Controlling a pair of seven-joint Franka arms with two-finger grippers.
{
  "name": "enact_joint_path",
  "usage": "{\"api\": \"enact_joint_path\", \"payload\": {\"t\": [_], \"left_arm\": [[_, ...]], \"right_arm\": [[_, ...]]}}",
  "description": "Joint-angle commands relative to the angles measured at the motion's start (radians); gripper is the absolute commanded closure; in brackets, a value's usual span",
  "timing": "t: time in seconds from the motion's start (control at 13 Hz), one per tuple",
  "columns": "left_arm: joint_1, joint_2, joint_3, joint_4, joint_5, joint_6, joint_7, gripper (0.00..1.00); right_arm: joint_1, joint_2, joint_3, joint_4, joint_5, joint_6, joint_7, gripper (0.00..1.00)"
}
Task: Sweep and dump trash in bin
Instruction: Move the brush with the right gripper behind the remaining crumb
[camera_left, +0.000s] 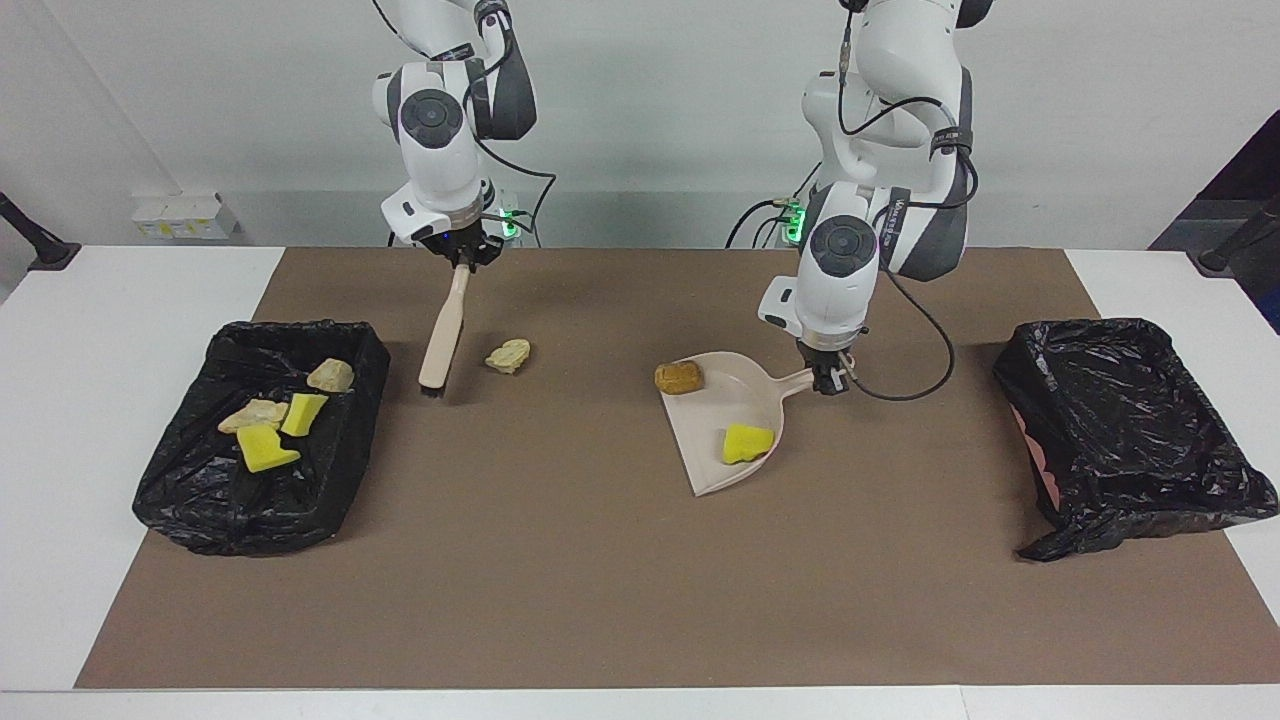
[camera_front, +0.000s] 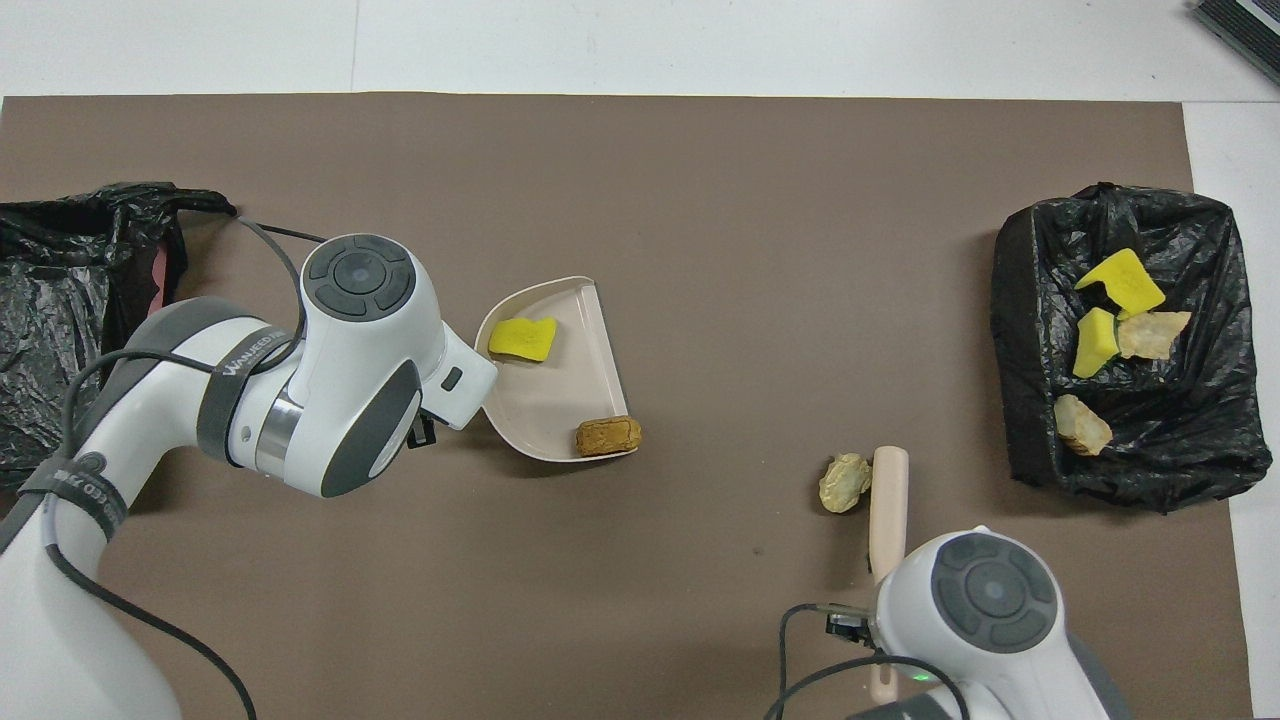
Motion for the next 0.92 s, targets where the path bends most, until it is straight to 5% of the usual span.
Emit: {"api": "enact_joint_path", "payload": {"t": [0.0, 0.15, 0.85], "left_arm": [[0.004, -0.028, -0.001, -0.039, 0.011, 0.033, -0.002, 1.00], [0.003, -0.030, 0.001, -0.039, 0.011, 0.034, -0.002, 1.00], [0.002, -0.030, 0.001, -0.039, 0.011, 0.031, -0.002, 1.00]], "right_arm": [[0.037, 0.046, -0.001, -0.018, 0.028, 0.086, 0.042, 1.00], [0.042, 0.111, -0.001, 0.012, 0.046, 0.191, 0.053, 1.00], [0.091, 0.488, 0.000, 0.378, 0.103, 0.325, 0.045, 1.00]]}}
